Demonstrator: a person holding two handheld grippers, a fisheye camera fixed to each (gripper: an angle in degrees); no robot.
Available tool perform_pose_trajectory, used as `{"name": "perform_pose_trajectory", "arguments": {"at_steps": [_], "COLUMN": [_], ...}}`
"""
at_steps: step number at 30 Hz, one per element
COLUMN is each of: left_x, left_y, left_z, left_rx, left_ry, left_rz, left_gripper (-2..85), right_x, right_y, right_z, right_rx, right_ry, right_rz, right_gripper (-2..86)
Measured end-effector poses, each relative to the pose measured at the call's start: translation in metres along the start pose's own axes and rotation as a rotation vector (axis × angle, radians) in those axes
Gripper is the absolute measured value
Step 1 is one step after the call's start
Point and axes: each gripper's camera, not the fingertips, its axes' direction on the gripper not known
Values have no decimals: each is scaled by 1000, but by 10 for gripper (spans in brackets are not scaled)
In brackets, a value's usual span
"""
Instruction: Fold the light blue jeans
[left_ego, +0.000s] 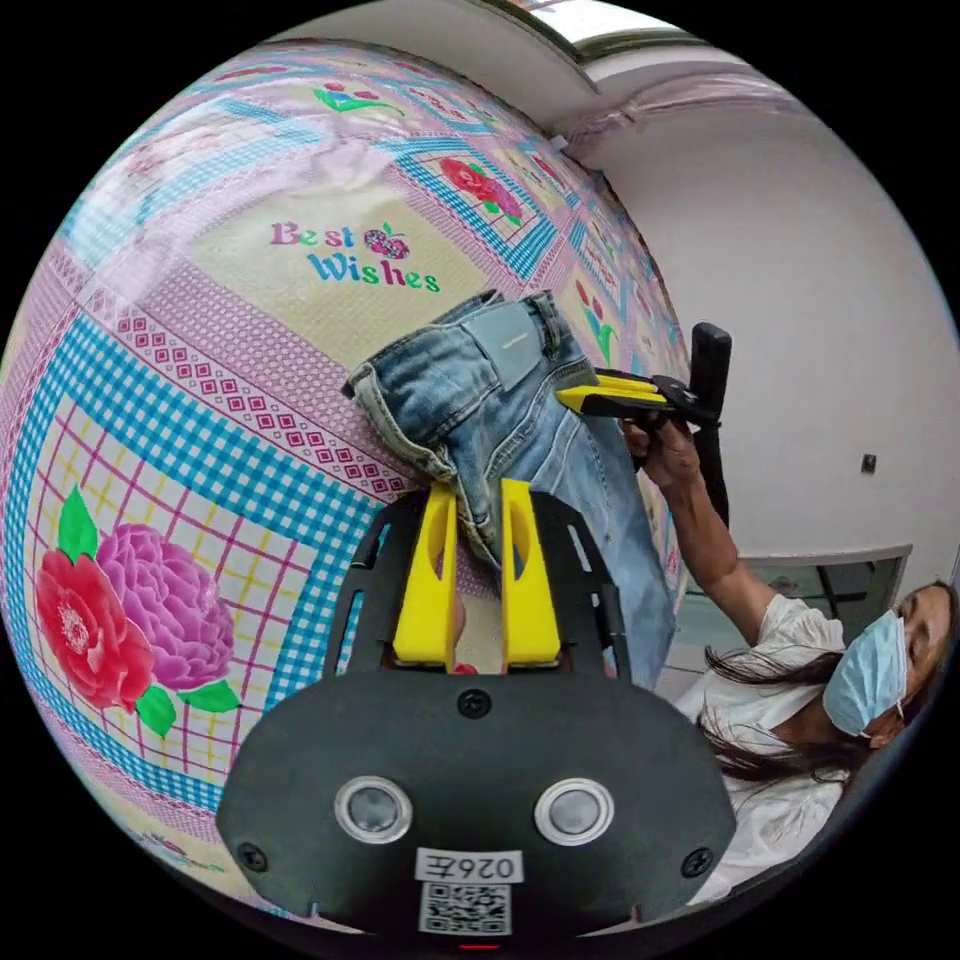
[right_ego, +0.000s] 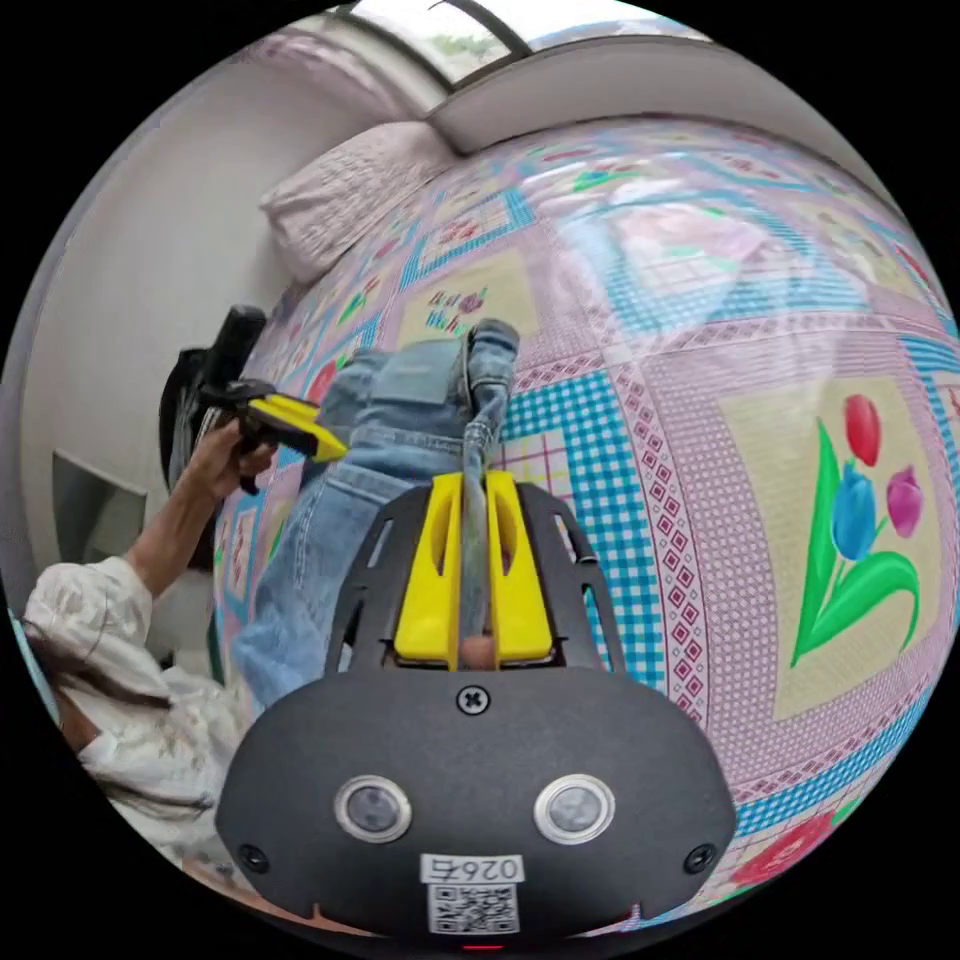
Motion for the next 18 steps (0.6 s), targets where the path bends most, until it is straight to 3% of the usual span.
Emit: {"name": "perform_pose_trajectory", "arguments": {"at_steps": [6, 8, 10, 12, 14, 18], "left_x": [20, 15, 3, 2, 10, 27], "left_y": [-56, -100, -130, -121, -90, -3], "left_z": [-44, -67, -99, -117, -127, -95], "left_rx": [134, 230, 272, 280, 286, 173], "left_ry": [-49, -60, -131, -62, -112, -53], "left_rz": [138, 123, -7, 31, 110, 228], "left_gripper": [41, 47, 96, 126, 126, 150], "right_x": [-29, -12, 8, 18, -4, -33], "right_y": [-16, -66, -104, -110, -76, -3], "right_z": [-58, -91, -104, -138, -178, -185], "right_rx": [139, 201, 123, 174, 323, 326], "right_ry": [211, 378, 507, 422, 305, 289], "right_rz": [0, 23, 64, 135, 64, -4], "right_gripper": [-9, 5, 49, 87, 91, 73]}}
